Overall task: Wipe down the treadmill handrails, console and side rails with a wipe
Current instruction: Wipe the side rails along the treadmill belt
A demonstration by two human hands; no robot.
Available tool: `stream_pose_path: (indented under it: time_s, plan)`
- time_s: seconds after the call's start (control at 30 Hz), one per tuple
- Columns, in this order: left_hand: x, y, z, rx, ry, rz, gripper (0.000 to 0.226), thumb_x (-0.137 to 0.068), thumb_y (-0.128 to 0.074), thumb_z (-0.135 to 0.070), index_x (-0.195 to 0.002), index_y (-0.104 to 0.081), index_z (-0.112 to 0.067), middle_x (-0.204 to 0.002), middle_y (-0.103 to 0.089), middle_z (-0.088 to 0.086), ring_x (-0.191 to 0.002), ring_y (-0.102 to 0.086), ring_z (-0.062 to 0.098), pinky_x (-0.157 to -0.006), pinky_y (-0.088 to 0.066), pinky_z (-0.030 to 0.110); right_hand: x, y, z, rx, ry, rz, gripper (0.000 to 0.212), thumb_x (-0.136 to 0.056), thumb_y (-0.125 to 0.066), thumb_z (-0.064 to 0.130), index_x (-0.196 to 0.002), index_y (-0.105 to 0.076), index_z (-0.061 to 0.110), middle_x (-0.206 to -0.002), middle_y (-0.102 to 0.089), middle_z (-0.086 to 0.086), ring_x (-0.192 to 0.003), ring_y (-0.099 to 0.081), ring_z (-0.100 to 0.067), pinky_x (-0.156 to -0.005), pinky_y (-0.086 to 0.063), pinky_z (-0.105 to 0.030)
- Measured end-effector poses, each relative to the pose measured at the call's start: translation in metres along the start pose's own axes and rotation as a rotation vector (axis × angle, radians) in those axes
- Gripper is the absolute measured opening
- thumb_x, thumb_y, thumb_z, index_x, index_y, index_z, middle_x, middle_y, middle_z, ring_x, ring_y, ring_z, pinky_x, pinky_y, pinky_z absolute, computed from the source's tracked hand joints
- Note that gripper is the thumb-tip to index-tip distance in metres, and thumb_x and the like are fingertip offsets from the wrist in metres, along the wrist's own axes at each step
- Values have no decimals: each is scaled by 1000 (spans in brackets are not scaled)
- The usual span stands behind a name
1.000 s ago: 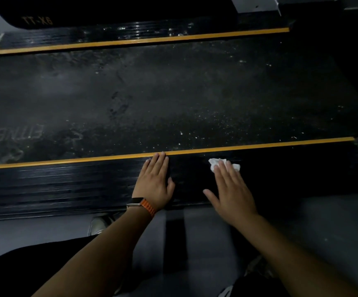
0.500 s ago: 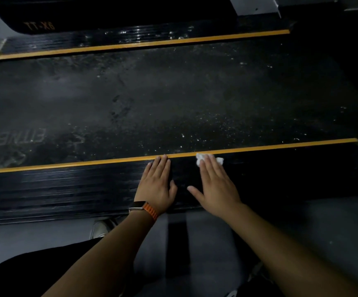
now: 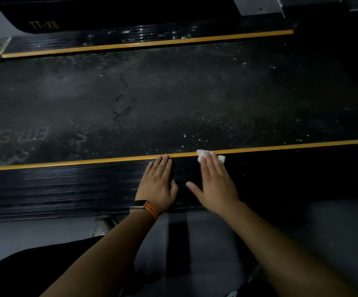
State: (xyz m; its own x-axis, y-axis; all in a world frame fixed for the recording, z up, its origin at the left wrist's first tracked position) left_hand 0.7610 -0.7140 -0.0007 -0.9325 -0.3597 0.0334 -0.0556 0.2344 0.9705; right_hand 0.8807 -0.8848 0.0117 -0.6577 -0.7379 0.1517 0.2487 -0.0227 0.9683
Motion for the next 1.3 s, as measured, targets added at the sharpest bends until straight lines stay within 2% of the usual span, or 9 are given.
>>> stream_pose_path:
  time_s: [0.13,0.33,0.53,0.67,0.77,0.97,1.07,1.17,1.3]
  plan:
    - [0,2,-1,5,4,2,72,-99,-28,-47,-161,-27,-11,-170,-18,7,-158,-8,18,-127,0,35,2,6,-17,68,84,1,98,-98,-14,77,-167,-6,8,-175,5,-8,-161,12,-22,-132,-5,-43]
    - [1,2,-1,19,5,-2,71,-100,-28,-47,-162,-26,-12,-170,-16,6,-158,-6,18,-127,1,34,23,9,-61,55,-145,-66,104,-95,-7,79,-165,-10,3,-174,0,-14,-161,5,-27,-131,-10,-45]
    - [0,1,0,12,5,3,72,-100,-29,-48,-162,-26,-11,-170,-17,6,-158,-7,18,-127,-1,35,28,-8,-19,93,111,-67,96,-99,-24,74,-164,-24,3,-173,-14,-15,-162,-4,-27,-130,-20,-47]
    - [0,1,0,14,6,13,72,-100,-27,-49,-162,-24,-13,-171,-14,5,-158,-4,17,-127,1,34,46,-3,-63,152,-19,-110,90,-102,-21,71,-164,-23,6,-173,-15,-12,-162,-4,-24,-130,-15,-42]
    - [0,0,0,11,8,12,72,-100,-26,-49,-162,-24,-13,-170,-15,5,-158,-5,18,-128,0,35,47,-6,-55,118,-108,-132,91,-102,-21,70,-163,-23,2,-173,-14,-17,-162,-6,-29,-129,-22,-49]
    - [0,0,-2,-17,15,12,73,-99,-26,-48,-161,-26,-11,-170,-19,7,-158,-9,20,-128,-2,36,49,-18,-23,95,121,-136,88,-102,-32,66,-161,-30,2,-171,-20,-17,-161,-10,-27,-128,-26,-48]
    - [0,1,-8,-14,39,17,74,-98,-23,-48,-162,-25,-9,-170,-17,9,-158,-9,22,-128,-2,37,64,-11,-58,130,52,-203,82,-102,-34,63,-159,-37,3,-169,-27,-14,-159,-18,-26,-127,-26,-44]
    - [-6,-2,-24,15,40,30,73,-100,-25,-46,-162,-21,-8,-171,-12,10,-159,-5,23,-129,-2,39,74,-12,-69,120,-37,-210,84,-104,-29,65,-162,-30,4,-171,-21,-14,-161,-10,-25,-129,-18,-42]
    - [-14,-6,-49,28,-31,41,74,-99,-25,-46,-161,-26,-6,-170,-17,12,-159,-8,25,-129,-6,42,72,-28,-41,64,117,-220,84,-102,-40,62,-160,-33,1,-170,-24,-18,-161,-15,-29,-129,-21,-46]
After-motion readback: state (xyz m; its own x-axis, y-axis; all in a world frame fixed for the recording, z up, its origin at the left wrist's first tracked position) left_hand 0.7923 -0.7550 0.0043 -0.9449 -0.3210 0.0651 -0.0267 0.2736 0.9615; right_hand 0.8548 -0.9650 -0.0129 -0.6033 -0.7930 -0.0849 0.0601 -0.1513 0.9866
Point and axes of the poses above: each hand's wrist, its own x-axis away from the middle knuckle, its own y-axis out of the back of the hand, z = x × y, the point moved 1 cm from there along -x, towards the middle knuckle
